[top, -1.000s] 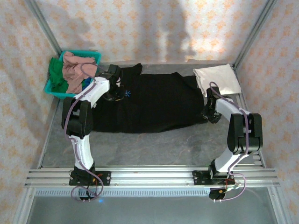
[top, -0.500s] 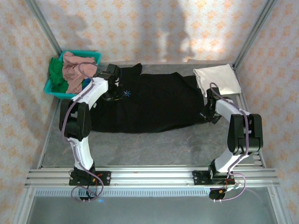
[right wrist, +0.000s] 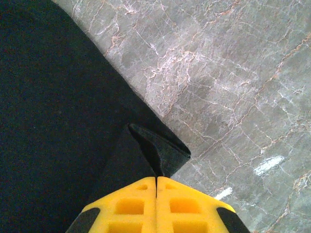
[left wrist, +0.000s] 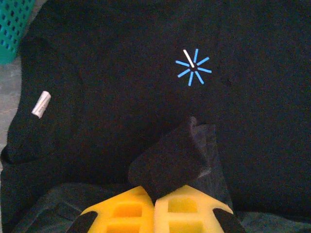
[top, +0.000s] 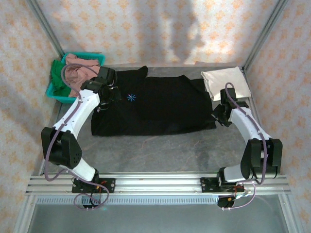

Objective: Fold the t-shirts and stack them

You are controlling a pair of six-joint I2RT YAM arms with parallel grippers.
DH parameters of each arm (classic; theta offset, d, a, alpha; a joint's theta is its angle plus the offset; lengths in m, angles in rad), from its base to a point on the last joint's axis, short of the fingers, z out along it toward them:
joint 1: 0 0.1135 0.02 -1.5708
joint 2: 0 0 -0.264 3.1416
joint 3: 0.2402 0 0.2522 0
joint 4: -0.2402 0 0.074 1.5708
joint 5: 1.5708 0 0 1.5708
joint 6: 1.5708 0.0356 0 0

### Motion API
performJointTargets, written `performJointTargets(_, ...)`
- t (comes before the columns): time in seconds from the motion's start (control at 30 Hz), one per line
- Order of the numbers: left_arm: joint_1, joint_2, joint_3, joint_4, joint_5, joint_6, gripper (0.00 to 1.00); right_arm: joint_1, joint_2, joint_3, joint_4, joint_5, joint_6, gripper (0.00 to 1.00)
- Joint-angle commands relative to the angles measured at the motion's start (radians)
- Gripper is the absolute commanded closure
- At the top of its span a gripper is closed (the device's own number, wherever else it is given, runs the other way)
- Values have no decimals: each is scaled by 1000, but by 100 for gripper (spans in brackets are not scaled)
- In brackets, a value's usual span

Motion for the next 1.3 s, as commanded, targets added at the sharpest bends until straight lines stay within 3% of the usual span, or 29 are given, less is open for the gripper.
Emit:
performJointTargets(0.0,15,-32,0,-36,-70,-20,100,-2,0,64,-49,14,-12,100)
performJointTargets(0.17,25,-63,0,22,-133,-11,100,-2,28,143,-44,64,-13,100)
performJointTargets(0.57,65,252,268,2,-112,21,100,-4,412,405,-22,39,-24,100)
performJointTargets(0.87,66,432,457,-103,-125,53,100,-4,526,463,-23,22,-29,100)
performJointTargets(1.27,67,499,487,-133,-157,48,100,-4,607,522,-66,63,-42,100)
